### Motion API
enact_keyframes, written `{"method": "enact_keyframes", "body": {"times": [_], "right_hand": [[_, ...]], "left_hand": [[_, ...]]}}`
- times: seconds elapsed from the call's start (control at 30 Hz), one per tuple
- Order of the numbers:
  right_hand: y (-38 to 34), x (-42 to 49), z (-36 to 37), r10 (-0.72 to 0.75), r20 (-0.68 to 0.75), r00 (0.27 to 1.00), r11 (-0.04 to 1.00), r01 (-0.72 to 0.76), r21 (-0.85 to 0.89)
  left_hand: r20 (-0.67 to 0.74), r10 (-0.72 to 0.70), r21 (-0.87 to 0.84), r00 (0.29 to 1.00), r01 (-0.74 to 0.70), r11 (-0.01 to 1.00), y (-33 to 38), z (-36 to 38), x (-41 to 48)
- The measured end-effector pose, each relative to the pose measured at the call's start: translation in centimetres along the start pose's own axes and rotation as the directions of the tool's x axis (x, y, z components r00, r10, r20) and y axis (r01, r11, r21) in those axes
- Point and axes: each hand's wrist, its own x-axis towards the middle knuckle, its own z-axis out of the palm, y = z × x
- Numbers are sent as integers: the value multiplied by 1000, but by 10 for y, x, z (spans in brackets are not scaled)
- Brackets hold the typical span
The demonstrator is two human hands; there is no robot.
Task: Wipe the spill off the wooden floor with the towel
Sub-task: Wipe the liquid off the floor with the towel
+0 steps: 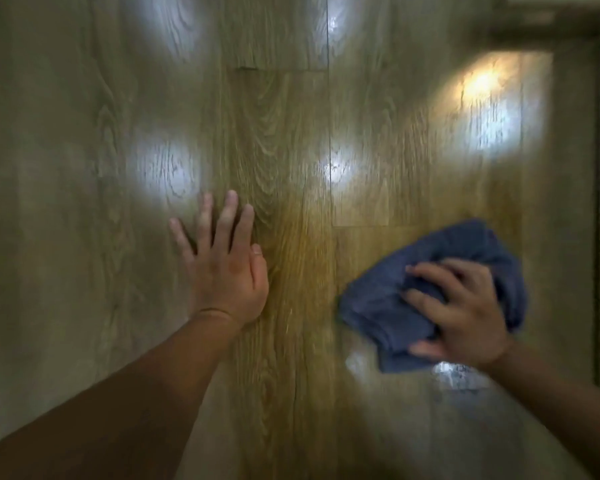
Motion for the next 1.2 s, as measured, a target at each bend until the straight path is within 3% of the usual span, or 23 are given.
{"method": "enact_keyframes", "body": {"times": [0.03, 0.07, 0.1, 0.17, 0.23, 0.3, 0.37, 0.47, 0.53, 0.6, 0.67, 0.73, 0.83, 0.9, 0.93, 0.97, 1.0, 1.03, 1.1, 1.17, 1.2], "right_hand": [[31, 16, -2, -42, -19, 999, 998, 41, -49], [61, 37, -4, 2, -83, 997, 993, -11, -114], [88, 63, -9, 144, -160, 977, 977, -166, -137], [126, 107, -14, 451, -259, 854, 851, -500, -164], [124, 128, -15, 605, -266, 751, 744, -652, -147], [95, 112, -12, 635, -276, 722, 720, -682, -127], [50, 56, -4, 582, -268, 768, 783, -618, -72], [-2, -34, 1, 340, -138, 930, 936, -349, -49], [25, -47, -9, 119, -39, 992, 992, -121, -43], [82, -29, -19, -27, 1, 1000, 997, 28, -76], [133, 5, -28, 63, -52, 997, 987, -70, -145], [156, 36, -32, 300, -153, 942, 928, -325, -182], [128, 48, -24, 574, -273, 772, 767, -624, -150], [79, 28, -8, 684, -354, 638, 659, -748, -74], [48, 9, -1, 703, -360, 614, 645, -763, -41], [17, -11, 5, 694, -341, 634, 665, -746, -33], [-8, -30, 8, 652, -294, 699, 724, -689, -30], [-21, -44, 8, 549, -253, 797, 816, -576, -41], [-4, -44, 0, 201, -161, 966, 974, -215, -74], [46, -12, -6, -68, -77, 995, 989, 58, -135], [68, 13, -11, -22, -94, 995, 985, 6, -173]], "left_hand": [[7, 3, 5, 1000, -3, 1000, 0, 1, 1], [8, 4, 11, 1000, -4, 1000, -1, 1, 1], [6, 8, 13, 1000, -8, 1000, -1, 1, 1], [-2, 6, 14, 1000, -6, 1000, 0, 1, 0], [-7, -12, 7, 1000, 12, 1000, 1, 1, 0], [-16, -19, -1, 1000, 19, 1000, 3, 1, 0], [-24, -13, -3, 1000, 13, 1000, 4, 1, 1], [-49, -26, -22, 998, 25, 999, 1, 2, 2], [-62, -18, -25, 998, 17, 1000, 1, 3, 0], [-67, -10, -26, 998, 8, 1000, 1, 4, 2], [-84, -8, -27, 996, 6, 1000, 0, 5, 1], [-99, -11, -39, 995, 7, 999, 1, 8, 0], [-103, -18, -68, 995, 11, 998, 2, 9, 0], [-122, -28, -67, 992, 20, 998, 0, 10, 0], [-121, -29, -54, 992, 22, 998, -1, 9, -1], [-113, -30, -37, 993, 26, 999, 0, 9, -1], [-106, -32, -18, 994, 31, 999, 0, 8, -1], [-99, -31, -3, 995, 31, 1000, 0, 6, -1], [-93, -25, 1, 995, 25, 1000, 1, 4, 0], [-93, -27, -6, 995, 26, 1000, 1, 3, 0], [-91, -25, -7, 996, 24, 1000, 1, 3, 0]]}}
